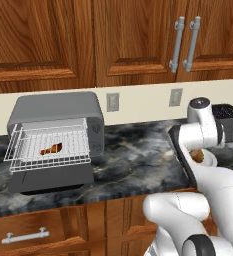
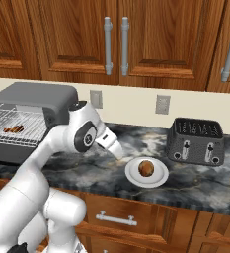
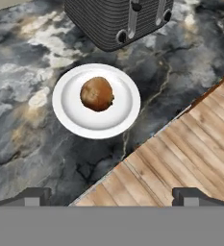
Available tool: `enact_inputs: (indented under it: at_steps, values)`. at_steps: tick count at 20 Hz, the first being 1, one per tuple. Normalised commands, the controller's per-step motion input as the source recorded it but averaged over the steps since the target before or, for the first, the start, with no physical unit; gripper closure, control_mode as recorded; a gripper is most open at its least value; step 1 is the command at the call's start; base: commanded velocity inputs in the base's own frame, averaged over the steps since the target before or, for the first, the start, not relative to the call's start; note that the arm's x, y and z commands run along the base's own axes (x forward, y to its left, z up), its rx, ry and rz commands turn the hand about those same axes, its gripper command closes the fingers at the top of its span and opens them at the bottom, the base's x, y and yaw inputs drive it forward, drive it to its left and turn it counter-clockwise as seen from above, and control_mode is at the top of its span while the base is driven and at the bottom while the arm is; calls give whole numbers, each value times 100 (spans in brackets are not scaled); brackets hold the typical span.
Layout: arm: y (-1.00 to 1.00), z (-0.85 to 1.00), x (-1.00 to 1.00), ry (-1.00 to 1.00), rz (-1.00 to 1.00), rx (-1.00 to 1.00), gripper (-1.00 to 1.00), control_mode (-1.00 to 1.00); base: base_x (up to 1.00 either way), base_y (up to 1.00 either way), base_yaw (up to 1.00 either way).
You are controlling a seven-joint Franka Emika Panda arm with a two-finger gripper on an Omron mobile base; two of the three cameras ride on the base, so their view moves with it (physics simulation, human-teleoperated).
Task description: Open the toaster oven door. Place the bread on the top rack in the toaster oven and place the chicken drumstick on the bottom rack.
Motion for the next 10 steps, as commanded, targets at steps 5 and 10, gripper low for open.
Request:
enact_inputs:
  at_steps: [5, 10]
  values:
    - [-76, -9, 24, 0, 16, 1, -100, -100, 0, 0, 0]
    - [-41, -26, 33, -4, 20, 4, -100, -100, 0, 0, 0]
